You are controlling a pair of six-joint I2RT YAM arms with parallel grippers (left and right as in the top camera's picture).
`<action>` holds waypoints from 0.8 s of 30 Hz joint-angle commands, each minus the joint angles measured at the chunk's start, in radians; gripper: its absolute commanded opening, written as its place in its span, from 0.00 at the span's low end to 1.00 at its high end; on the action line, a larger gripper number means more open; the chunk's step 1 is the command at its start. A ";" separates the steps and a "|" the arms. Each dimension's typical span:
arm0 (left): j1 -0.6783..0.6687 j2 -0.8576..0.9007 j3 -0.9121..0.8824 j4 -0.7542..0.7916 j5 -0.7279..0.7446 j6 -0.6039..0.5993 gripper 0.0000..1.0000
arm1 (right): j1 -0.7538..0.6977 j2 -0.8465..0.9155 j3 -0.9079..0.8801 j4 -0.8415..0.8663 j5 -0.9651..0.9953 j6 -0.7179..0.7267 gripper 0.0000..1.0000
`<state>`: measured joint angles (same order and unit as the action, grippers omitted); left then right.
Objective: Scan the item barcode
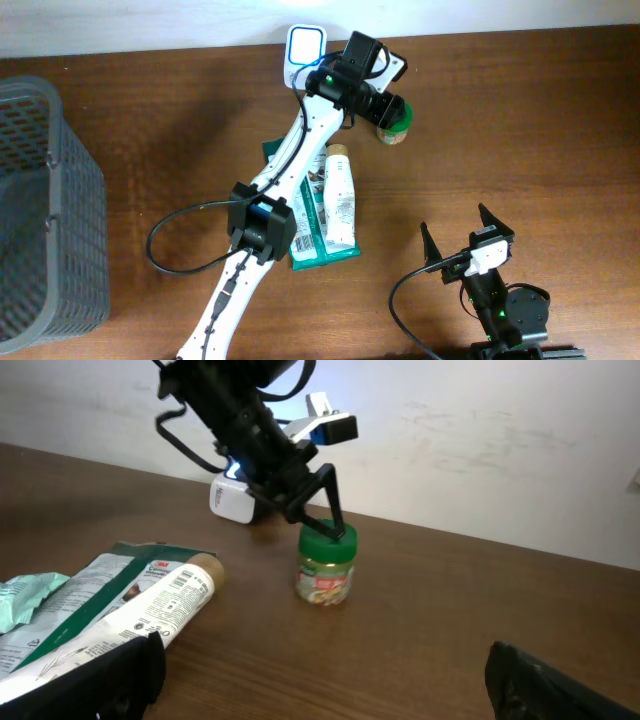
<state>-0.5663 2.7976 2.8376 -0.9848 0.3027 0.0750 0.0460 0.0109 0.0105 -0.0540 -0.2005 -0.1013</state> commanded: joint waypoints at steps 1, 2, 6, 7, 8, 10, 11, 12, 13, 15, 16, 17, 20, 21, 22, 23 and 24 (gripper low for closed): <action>-0.009 0.056 0.060 -0.146 -0.028 0.035 0.77 | 0.006 -0.008 -0.005 -0.003 0.002 0.004 0.98; -0.011 0.056 0.095 -0.206 -0.029 0.035 0.77 | 0.006 -0.008 -0.005 -0.003 0.002 0.004 0.98; -0.026 0.056 0.203 -0.357 -0.033 0.035 0.77 | 0.006 -0.008 -0.005 -0.003 0.002 0.004 0.98; -0.029 0.056 0.230 -0.385 -0.037 0.035 0.76 | 0.006 -0.008 -0.005 -0.003 0.002 0.004 0.98; -0.030 0.056 0.255 -0.409 -0.037 0.035 0.77 | 0.006 -0.008 -0.005 -0.003 0.002 0.004 0.98; -0.029 0.056 0.304 -0.452 -0.037 0.035 0.78 | 0.006 -0.008 -0.005 -0.003 0.002 0.004 0.98; -0.029 0.043 0.303 -0.460 -0.042 0.034 0.79 | 0.006 -0.008 -0.005 -0.003 0.002 0.004 0.98; -0.026 0.034 0.303 -0.463 -0.062 0.027 0.79 | 0.006 -0.008 -0.005 -0.003 0.002 0.004 0.98; -0.025 0.018 0.303 -0.465 -0.084 0.027 0.80 | 0.006 -0.008 -0.005 -0.003 0.002 0.004 0.98; -0.025 -0.021 0.303 -0.465 -0.121 0.027 0.81 | 0.006 -0.008 -0.005 -0.003 0.002 0.004 0.98; -0.025 -0.042 0.303 -0.468 -0.129 0.027 0.82 | 0.006 -0.008 -0.005 -0.003 0.002 0.004 0.98; -0.024 -0.071 0.303 -0.473 -0.148 0.021 0.82 | 0.006 -0.008 -0.005 -0.003 0.002 0.004 0.98; -0.023 -0.153 0.303 -0.513 -0.233 -0.019 0.82 | 0.006 -0.008 -0.005 -0.003 0.002 0.004 0.98; -0.022 -0.182 0.303 -0.535 -0.253 -0.020 0.82 | 0.006 -0.008 -0.005 -0.003 0.002 0.004 0.98; -0.019 -0.199 0.303 -0.552 -0.265 -0.024 0.82 | 0.006 -0.008 -0.005 -0.003 0.002 0.004 0.98; -0.015 -0.226 0.303 -0.585 -0.278 -0.030 0.82 | 0.006 -0.008 -0.005 -0.003 0.002 0.004 0.99; -0.010 -0.247 0.303 -0.617 -0.277 -0.031 0.82 | 0.006 -0.008 -0.005 -0.003 0.002 0.004 0.98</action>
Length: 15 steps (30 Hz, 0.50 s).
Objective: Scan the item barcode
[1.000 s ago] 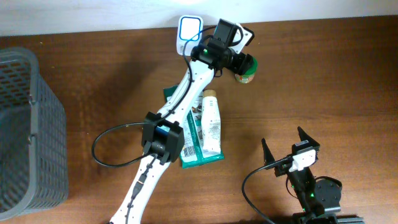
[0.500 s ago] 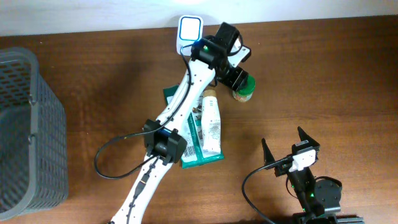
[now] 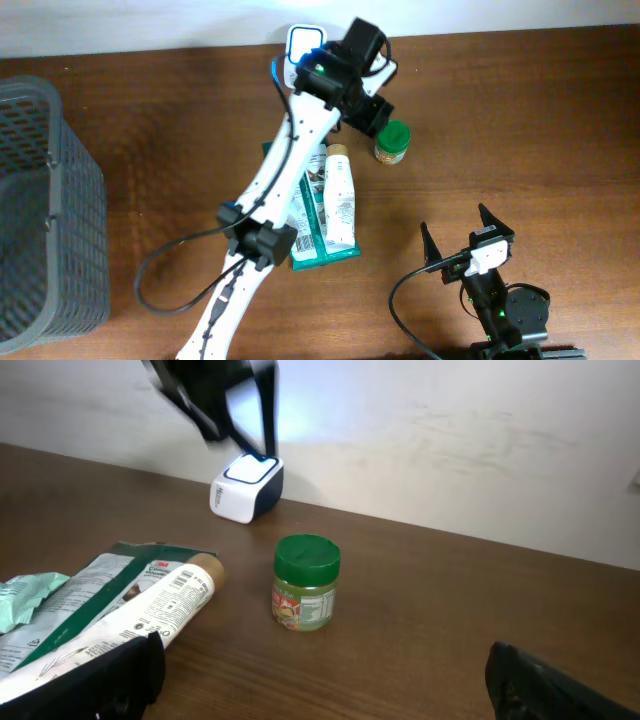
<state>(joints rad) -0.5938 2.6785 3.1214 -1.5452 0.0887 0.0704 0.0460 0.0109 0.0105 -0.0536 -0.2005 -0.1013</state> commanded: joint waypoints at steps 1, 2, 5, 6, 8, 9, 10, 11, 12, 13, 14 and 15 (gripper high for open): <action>0.027 -0.145 0.019 -0.090 -0.071 -0.045 0.82 | 0.006 -0.008 -0.005 -0.003 0.002 0.004 0.98; 0.038 -0.157 0.019 -0.119 -0.080 -0.066 0.81 | 0.006 -0.008 -0.005 -0.003 0.002 0.004 0.98; 0.076 -0.179 0.016 -0.143 -0.085 -0.137 0.76 | 0.006 -0.008 -0.005 -0.003 0.002 0.004 0.98; 0.089 -0.184 0.016 -0.143 -0.085 -0.154 0.75 | 0.006 -0.008 -0.005 -0.003 0.002 0.004 0.98; 0.105 -0.201 0.014 -0.143 -0.076 -0.161 0.74 | 0.006 -0.008 -0.005 -0.003 0.002 0.004 0.98; 0.108 -0.213 0.010 -0.143 -0.074 -0.161 0.74 | 0.006 -0.008 -0.005 -0.003 0.002 0.004 0.98; 0.114 -0.234 -0.002 -0.143 -0.076 -0.161 0.75 | 0.006 -0.008 -0.005 -0.003 0.002 0.004 0.98; 0.119 -0.264 -0.019 -0.143 -0.080 -0.161 0.76 | 0.006 -0.008 -0.005 -0.003 0.002 0.004 0.98; 0.125 -0.302 -0.041 -0.143 -0.090 -0.161 0.78 | 0.006 -0.008 -0.005 -0.003 0.002 0.004 0.98; 0.129 -0.336 -0.064 -0.143 -0.101 -0.161 0.79 | 0.006 -0.008 -0.005 -0.003 0.002 0.004 0.98; 0.138 -0.400 -0.114 -0.143 -0.124 -0.162 0.80 | 0.006 -0.008 -0.005 -0.003 0.002 0.004 0.98; 0.147 -0.458 -0.169 -0.143 -0.137 -0.172 0.80 | 0.006 -0.008 -0.005 -0.003 0.002 0.004 0.98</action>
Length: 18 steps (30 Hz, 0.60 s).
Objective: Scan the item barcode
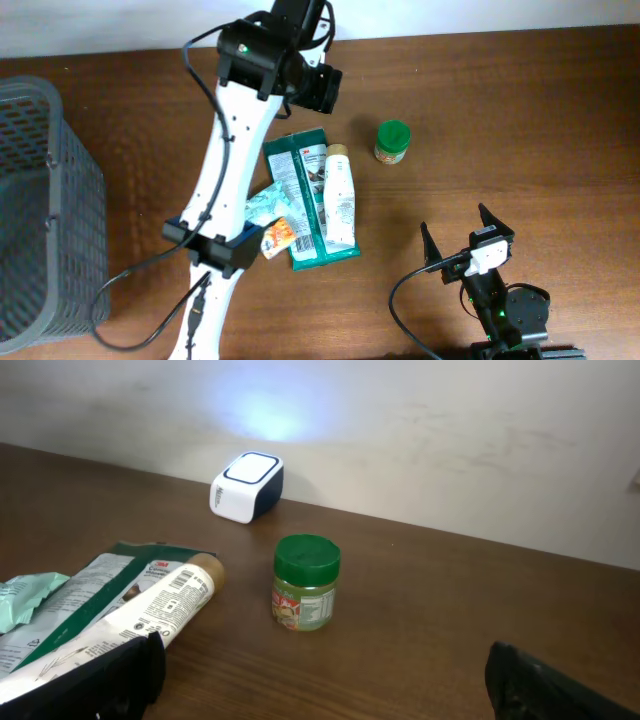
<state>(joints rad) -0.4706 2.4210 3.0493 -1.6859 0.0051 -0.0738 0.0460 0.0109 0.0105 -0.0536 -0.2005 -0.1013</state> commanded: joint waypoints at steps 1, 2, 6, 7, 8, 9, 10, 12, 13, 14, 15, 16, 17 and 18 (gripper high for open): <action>0.031 -0.242 -0.141 -0.002 -0.057 -0.031 0.81 | 0.006 -0.008 -0.005 -0.003 0.002 0.004 0.98; 0.040 -0.284 -0.191 -0.002 -0.058 -0.032 0.81 | 0.006 -0.008 -0.005 -0.003 0.002 0.004 0.99; 0.087 -0.460 -0.497 -0.002 -0.144 -0.127 0.80 | 0.006 -0.008 -0.005 -0.003 0.002 0.004 0.98; 0.100 -0.489 -0.578 -0.002 -0.181 -0.172 0.80 | 0.006 -0.008 -0.005 -0.003 0.002 0.004 0.98; 0.111 -0.510 -0.650 0.003 -0.194 -0.203 0.80 | 0.006 -0.008 -0.005 -0.003 0.002 0.004 0.99; 0.121 -0.524 -0.717 0.021 -0.193 -0.227 0.79 | 0.006 -0.008 -0.005 -0.003 0.002 0.004 0.98; 0.129 -0.534 -0.801 0.067 -0.188 -0.255 0.78 | 0.006 -0.008 -0.005 -0.003 0.002 0.004 0.98; 0.129 -0.534 -0.911 0.159 -0.181 -0.302 0.74 | 0.006 -0.008 -0.005 -0.003 0.002 0.004 0.98; 0.126 -0.533 -0.968 0.207 -0.181 -0.322 0.73 | 0.006 -0.008 -0.005 -0.003 0.002 0.004 0.98; 0.125 -0.533 -1.048 0.263 -0.181 -0.377 0.73 | 0.006 -0.008 -0.005 -0.003 0.002 0.004 0.98; 0.125 -0.533 -1.108 0.305 -0.181 -0.415 0.72 | 0.006 -0.008 -0.005 -0.003 0.002 0.004 0.98; 0.125 -0.533 -1.166 0.343 -0.181 -0.448 0.72 | 0.006 -0.008 -0.005 -0.003 0.002 0.004 0.98; 0.125 -0.533 -1.215 0.373 -0.181 -0.462 0.71 | 0.006 -0.008 -0.005 -0.003 0.002 0.004 0.98; 0.125 -0.533 -1.250 0.393 -0.181 -0.464 0.71 | 0.006 -0.008 -0.005 -0.003 0.002 0.004 0.98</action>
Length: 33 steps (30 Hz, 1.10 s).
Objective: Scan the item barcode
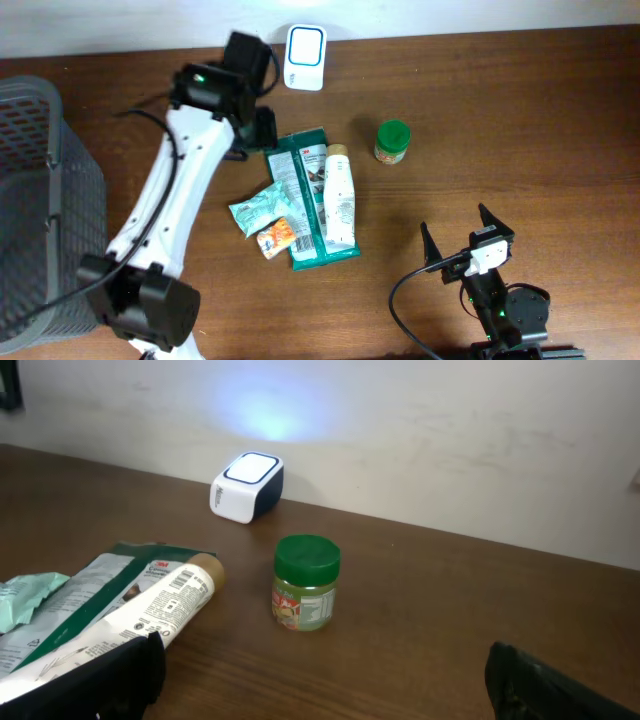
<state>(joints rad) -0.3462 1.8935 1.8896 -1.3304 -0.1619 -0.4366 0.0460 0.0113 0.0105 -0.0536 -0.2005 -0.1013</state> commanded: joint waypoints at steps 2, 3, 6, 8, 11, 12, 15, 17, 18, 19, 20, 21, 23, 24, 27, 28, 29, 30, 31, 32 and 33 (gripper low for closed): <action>0.001 -0.006 -0.110 0.043 -0.016 -0.101 0.72 | 0.006 -0.008 -0.005 -0.003 0.002 0.004 0.98; 0.003 -0.011 -0.109 0.044 -0.020 -0.100 0.73 | 0.006 -0.008 -0.005 -0.003 0.002 0.004 0.98; 0.050 -0.044 -0.109 0.045 -0.034 -0.064 0.78 | 0.006 -0.008 -0.005 -0.004 0.002 0.004 0.98; 0.120 -0.075 -0.109 0.047 -0.034 0.001 0.79 | 0.006 -0.008 -0.005 -0.004 0.002 0.004 0.98; 0.211 -0.102 -0.109 0.049 -0.034 0.166 0.78 | 0.006 -0.008 -0.005 -0.005 0.002 0.004 0.98; 0.232 -0.104 -0.109 0.054 -0.029 0.196 0.80 | 0.006 -0.008 -0.005 -0.005 0.002 0.004 0.98; 0.316 -0.104 -0.109 0.087 -0.010 0.305 0.79 | 0.006 -0.008 -0.005 -0.005 0.002 0.004 0.98; 0.365 -0.104 -0.109 0.110 0.021 0.359 0.79 | 0.006 -0.008 -0.005 -0.005 0.002 0.004 0.98; 0.385 -0.104 -0.109 0.121 0.068 0.406 0.79 | 0.006 -0.008 -0.005 -0.005 0.002 0.004 0.98; 0.404 -0.104 -0.109 0.131 0.122 0.450 0.79 | 0.006 -0.008 -0.005 -0.005 0.002 0.004 0.98; 0.422 -0.104 -0.109 0.139 0.169 0.485 0.79 | 0.006 -0.008 -0.005 -0.005 0.002 0.004 0.98; 0.435 -0.104 -0.109 0.142 0.174 0.493 0.79 | 0.006 -0.008 -0.005 -0.005 0.002 0.004 0.98; 0.451 -0.104 -0.109 0.142 0.174 0.514 0.81 | 0.006 -0.008 -0.005 -0.005 0.002 0.004 0.98; 0.461 -0.104 -0.109 0.145 0.174 0.526 0.82 | 0.006 -0.008 -0.005 -0.005 0.002 0.004 0.98; 0.481 -0.104 -0.109 0.144 0.172 0.579 0.82 | 0.006 -0.008 -0.005 -0.006 0.002 0.004 0.98; 0.486 -0.104 -0.109 0.142 0.159 0.602 0.82 | 0.006 -0.008 -0.005 -0.006 0.002 0.004 0.98; 0.496 -0.104 -0.110 0.140 0.143 0.611 0.82 | 0.006 -0.008 -0.005 -0.006 0.002 0.004 0.98; 0.507 -0.104 -0.110 0.141 0.144 0.610 0.87 | 0.006 -0.008 -0.005 -0.006 0.002 0.004 0.98; 0.517 -0.104 -0.110 0.141 0.145 0.610 0.89 | 0.006 -0.008 -0.005 -0.006 0.002 0.004 0.98; 0.524 -0.104 -0.110 0.141 0.145 0.610 0.96 | 0.006 -0.008 -0.005 -0.006 0.002 0.004 0.98; 0.532 -0.104 -0.110 0.141 0.145 0.610 0.99 | 0.006 -0.008 -0.005 -0.006 0.002 0.004 0.98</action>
<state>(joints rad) 0.1577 1.8099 1.7836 -1.1885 -0.0147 0.1402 0.0460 0.0109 0.0105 -0.0540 -0.2005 -0.1013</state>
